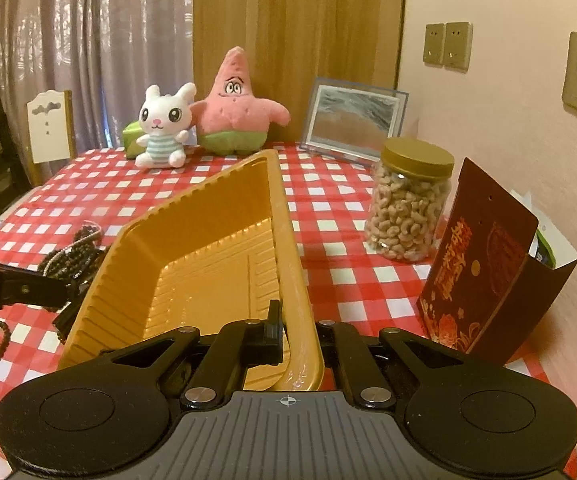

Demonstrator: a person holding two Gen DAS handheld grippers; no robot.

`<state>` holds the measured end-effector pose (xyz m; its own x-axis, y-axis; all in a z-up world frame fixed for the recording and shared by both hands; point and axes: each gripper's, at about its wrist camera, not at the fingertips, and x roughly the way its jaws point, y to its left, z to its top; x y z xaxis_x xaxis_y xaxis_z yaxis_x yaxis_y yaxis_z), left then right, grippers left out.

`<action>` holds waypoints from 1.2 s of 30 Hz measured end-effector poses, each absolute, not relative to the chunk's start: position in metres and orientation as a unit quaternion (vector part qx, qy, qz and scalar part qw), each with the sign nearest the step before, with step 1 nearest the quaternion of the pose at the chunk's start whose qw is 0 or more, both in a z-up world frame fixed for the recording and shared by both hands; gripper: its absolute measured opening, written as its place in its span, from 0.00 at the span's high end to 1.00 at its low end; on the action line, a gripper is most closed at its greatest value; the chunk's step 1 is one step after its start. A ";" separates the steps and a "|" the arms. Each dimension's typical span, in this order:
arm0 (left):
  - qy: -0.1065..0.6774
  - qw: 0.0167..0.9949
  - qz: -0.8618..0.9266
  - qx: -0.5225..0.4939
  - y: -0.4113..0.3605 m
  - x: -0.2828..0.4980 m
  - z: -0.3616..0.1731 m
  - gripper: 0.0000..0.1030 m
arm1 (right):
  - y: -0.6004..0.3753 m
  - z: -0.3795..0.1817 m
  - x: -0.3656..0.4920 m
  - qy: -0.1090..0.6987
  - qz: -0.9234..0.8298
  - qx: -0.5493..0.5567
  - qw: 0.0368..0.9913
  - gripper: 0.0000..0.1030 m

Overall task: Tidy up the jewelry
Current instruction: 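Carry the black watch into the orange tray and open the left gripper, then grasp the dark bead bracelet with the left gripper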

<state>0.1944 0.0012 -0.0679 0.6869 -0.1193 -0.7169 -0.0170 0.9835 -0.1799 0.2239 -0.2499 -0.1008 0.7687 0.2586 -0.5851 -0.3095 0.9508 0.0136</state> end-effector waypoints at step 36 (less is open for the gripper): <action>0.466 0.865 0.172 -0.069 0.095 0.167 -0.136 0.94 | -0.235 -0.098 0.211 0.325 0.131 -0.048 0.936 0.95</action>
